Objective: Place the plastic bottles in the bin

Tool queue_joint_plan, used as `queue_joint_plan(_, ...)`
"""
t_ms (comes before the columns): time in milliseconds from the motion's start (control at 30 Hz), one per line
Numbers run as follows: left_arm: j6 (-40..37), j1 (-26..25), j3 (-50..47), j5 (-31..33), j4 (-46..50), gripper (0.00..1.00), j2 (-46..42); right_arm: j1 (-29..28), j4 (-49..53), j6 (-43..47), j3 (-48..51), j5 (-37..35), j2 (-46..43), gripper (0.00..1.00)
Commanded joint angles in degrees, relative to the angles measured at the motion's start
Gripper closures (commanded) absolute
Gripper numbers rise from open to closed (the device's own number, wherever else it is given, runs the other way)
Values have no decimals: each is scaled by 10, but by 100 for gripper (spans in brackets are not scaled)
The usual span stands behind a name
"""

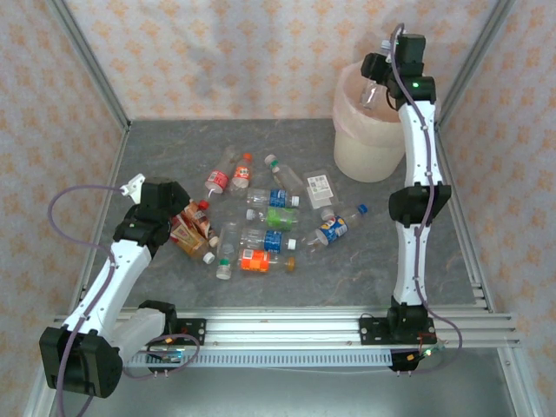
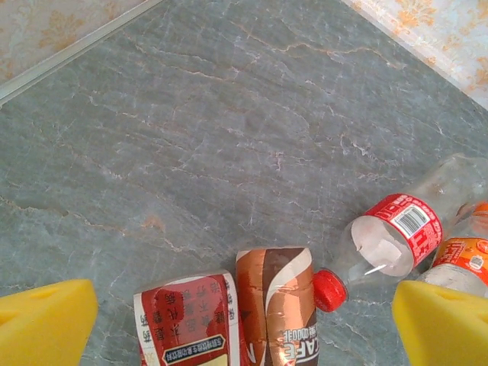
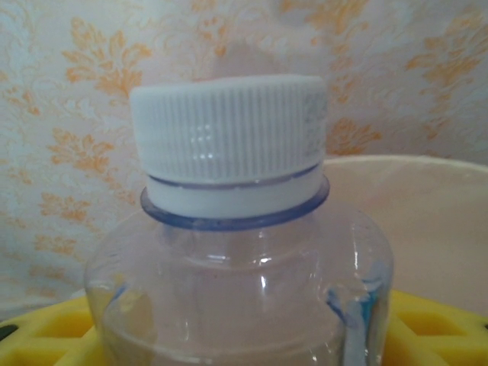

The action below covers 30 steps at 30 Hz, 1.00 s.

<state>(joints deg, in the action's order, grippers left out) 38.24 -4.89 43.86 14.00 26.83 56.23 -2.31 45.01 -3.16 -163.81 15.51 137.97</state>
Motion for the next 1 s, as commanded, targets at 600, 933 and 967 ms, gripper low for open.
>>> queue_joint_plan(600, 59, -1, 13, -8, 100, 0, -10, -2, 58, -19, -23, 62, -74, 22)
queue_joint_plan(933, 91, -1, -3, -14, 115, 0, 7, -15, 160, 20, -22, 74, -175, 1)
queue_joint_plan(967, 95, -1, -5, -12, 115, 0, 10, -19, 168, 24, -22, 73, -180, 1)
